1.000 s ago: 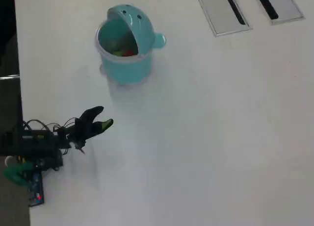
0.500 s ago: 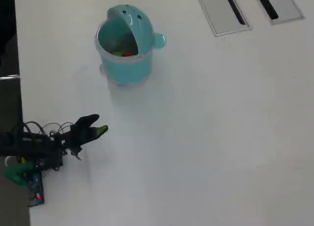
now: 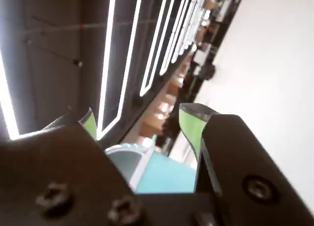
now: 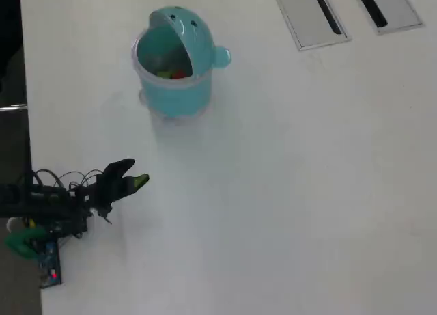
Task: Grasp RGB lego blocks and put them in the bin one by one.
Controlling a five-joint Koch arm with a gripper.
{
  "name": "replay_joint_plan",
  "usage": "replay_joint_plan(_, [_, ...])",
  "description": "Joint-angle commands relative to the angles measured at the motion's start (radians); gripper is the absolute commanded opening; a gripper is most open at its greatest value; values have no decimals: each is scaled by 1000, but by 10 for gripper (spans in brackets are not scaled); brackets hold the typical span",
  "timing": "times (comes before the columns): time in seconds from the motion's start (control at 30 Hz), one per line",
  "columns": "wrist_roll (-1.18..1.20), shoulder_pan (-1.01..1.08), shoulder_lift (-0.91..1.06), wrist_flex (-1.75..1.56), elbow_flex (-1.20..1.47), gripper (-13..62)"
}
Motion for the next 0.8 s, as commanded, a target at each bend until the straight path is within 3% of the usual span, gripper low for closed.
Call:
replay_joint_plan(0.0, [35,0,80,-127,81,317])
replay_joint_plan(0.13, [130,-2,80,48,81,319])
replay_joint_plan(0.77, [135,-15,80,580,81,341])
